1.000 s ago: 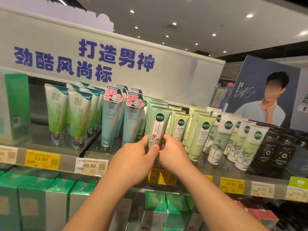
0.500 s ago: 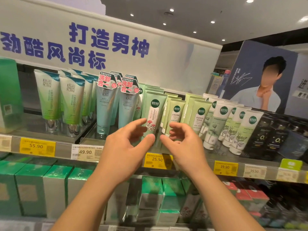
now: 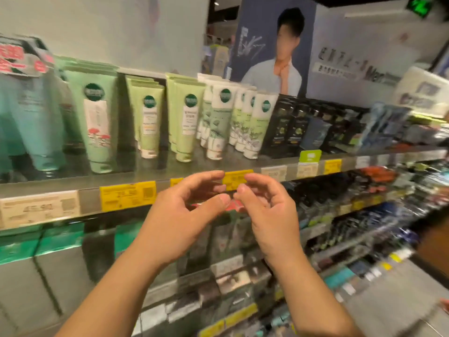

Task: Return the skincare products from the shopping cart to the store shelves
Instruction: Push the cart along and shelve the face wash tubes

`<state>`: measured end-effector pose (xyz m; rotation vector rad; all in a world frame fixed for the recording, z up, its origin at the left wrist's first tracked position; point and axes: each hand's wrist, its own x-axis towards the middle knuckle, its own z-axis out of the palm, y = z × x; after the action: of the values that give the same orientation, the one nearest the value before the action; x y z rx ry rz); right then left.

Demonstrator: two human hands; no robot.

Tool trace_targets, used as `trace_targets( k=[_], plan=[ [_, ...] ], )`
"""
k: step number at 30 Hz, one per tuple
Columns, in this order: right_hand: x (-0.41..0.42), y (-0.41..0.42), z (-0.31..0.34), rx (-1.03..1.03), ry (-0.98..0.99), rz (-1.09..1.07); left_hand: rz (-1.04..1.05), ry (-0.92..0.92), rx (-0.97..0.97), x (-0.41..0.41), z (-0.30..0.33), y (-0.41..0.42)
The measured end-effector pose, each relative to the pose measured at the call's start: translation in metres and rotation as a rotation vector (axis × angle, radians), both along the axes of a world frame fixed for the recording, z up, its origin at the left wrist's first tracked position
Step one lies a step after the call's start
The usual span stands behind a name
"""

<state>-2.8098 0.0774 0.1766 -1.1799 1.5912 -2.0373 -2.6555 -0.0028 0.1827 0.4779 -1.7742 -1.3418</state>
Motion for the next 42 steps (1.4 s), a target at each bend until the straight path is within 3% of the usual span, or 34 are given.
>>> trace_targets(
  k=[12,19,28,42],
  plan=[
    [-0.111,0.152,-0.049,0.124,-0.280,-0.381,-0.407,-0.166,0.016,-0.154,-0.036,0.088],
    [-0.162,0.242,-0.073,0.197,-0.253,-0.638,-0.646,-0.214,0.117,-0.233,-0.060,0.155],
    [-0.220,0.358,-0.122,0.225,-0.451,-0.843,-0.778,-0.381,0.181,-0.331,-0.094,0.255],
    [-0.296,0.479,-0.209,0.224,-0.767,-0.917,-0.846,-0.748,0.177,-0.440,-0.164,0.387]
  ],
)
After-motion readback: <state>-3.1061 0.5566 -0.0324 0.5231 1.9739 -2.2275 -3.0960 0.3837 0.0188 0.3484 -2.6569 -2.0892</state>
